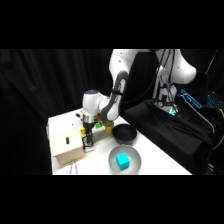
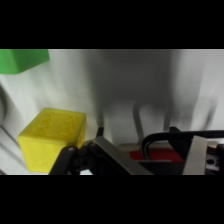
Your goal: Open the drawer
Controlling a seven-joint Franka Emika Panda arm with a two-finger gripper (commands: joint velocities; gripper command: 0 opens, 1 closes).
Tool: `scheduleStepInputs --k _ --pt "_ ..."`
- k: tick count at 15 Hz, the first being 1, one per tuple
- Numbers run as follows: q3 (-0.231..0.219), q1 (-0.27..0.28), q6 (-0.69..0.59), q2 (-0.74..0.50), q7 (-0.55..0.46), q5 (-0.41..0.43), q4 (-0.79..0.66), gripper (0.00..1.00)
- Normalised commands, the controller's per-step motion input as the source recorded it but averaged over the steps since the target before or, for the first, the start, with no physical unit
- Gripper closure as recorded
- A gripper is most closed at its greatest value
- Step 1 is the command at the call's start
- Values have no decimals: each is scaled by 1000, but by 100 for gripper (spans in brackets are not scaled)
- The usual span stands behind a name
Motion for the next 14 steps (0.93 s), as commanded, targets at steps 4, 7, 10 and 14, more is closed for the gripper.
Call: scheduleStepInputs --k 4,7,10,14 --pt "77 -39 185 -141 -101 36 -253 0" --pt "98 -49 238 -317 -160 -3 -540 0" --pt "87 -55 227 -428 -165 -32 -673 0" --pt "56 -55 159 -448 -154 -52 -624 0"
